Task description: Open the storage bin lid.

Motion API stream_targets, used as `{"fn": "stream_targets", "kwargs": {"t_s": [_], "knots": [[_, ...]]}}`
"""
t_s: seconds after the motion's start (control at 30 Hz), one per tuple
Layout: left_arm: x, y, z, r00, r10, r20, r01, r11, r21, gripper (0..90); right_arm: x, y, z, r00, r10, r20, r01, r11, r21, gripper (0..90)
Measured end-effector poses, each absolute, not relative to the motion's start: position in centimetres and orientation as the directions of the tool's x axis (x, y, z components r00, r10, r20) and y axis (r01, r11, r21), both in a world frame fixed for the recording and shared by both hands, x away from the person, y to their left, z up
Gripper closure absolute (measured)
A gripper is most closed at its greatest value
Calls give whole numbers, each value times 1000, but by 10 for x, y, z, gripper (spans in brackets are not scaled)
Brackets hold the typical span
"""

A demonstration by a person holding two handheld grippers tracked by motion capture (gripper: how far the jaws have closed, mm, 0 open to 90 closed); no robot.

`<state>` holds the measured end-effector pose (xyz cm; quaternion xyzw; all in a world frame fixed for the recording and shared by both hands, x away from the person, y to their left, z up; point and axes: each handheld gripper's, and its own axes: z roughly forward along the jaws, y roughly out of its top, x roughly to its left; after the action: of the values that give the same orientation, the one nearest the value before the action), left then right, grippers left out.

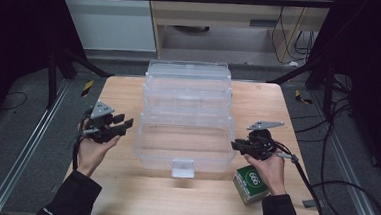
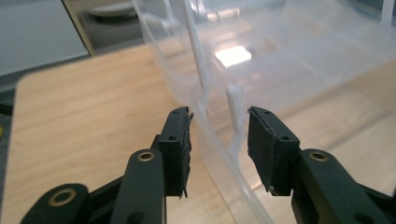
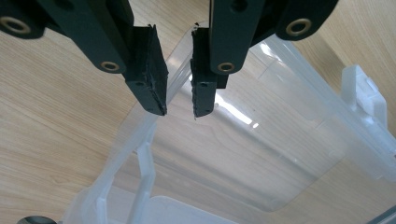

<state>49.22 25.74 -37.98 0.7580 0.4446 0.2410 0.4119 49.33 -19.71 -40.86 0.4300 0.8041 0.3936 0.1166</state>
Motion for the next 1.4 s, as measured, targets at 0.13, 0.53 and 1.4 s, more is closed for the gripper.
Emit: {"fn": "stream_targets", "kwargs": {"t_s": [0.13, 0.53, 1.4], "knots": [[488, 251, -401, 505, 863, -25, 513, -276, 812, 619, 493, -197, -409, -602, 785, 150, 600, 320, 733, 758], [490, 246, -421, 523, 850, -62, 540, -274, 796, 675, 492, -196, -409, -593, 791, 150, 603, 312, 734, 761], [485, 293, -407, 439, 894, -86, 479, -152, 865, 496, 467, -229, -362, -510, 858, 60, 642, 333, 691, 410]]}}
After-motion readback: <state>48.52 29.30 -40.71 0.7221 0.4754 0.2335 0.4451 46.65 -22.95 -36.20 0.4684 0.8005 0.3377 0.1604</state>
